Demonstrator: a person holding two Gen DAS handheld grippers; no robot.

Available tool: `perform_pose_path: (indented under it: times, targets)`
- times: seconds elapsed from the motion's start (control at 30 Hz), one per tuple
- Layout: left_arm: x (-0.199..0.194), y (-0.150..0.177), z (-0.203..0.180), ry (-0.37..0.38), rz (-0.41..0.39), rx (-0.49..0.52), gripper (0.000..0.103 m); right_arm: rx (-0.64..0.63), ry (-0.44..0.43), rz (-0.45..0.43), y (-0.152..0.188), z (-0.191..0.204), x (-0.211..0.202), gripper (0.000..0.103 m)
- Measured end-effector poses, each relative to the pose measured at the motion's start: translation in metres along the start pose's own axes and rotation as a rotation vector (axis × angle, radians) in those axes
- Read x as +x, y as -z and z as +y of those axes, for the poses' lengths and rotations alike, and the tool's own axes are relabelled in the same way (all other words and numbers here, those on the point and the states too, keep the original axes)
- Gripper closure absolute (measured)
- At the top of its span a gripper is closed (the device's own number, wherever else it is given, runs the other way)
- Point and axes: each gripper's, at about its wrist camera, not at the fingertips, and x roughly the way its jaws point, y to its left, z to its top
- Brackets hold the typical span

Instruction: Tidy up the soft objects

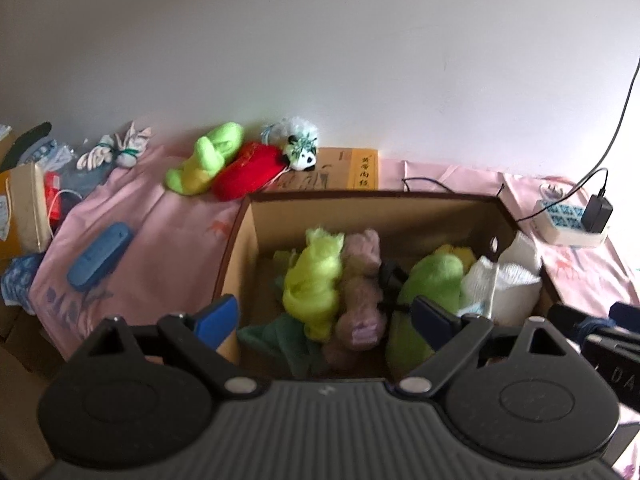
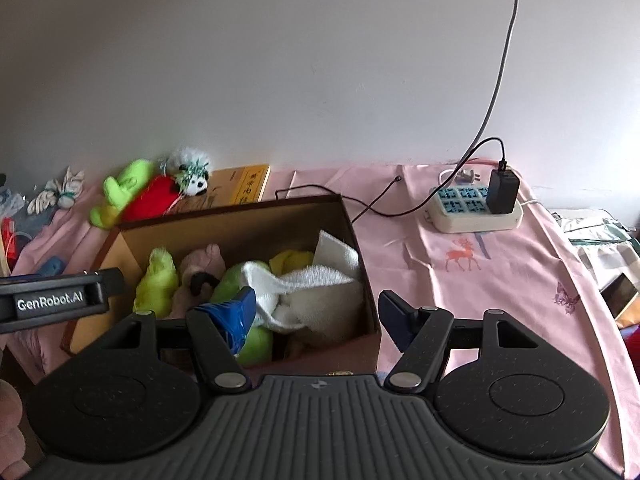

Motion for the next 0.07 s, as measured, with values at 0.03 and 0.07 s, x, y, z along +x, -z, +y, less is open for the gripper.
perform_pose_path:
  times: [0.03, 0.07]
  targets:
    - [-0.0011, -0.0045, 0.0017, 0.006, -0.004, -0.006, 0.012, 0.004, 0.001, -0.005, -0.0018, 0.0008, -0.0016, 0.050]
    - [-0.0028, -0.0089, 0.0031, 0.008, -0.015, -0.011, 0.013, 0.002, 0.002, -0.009, -0.0039, 0.0016, -0.0010, 0.050]
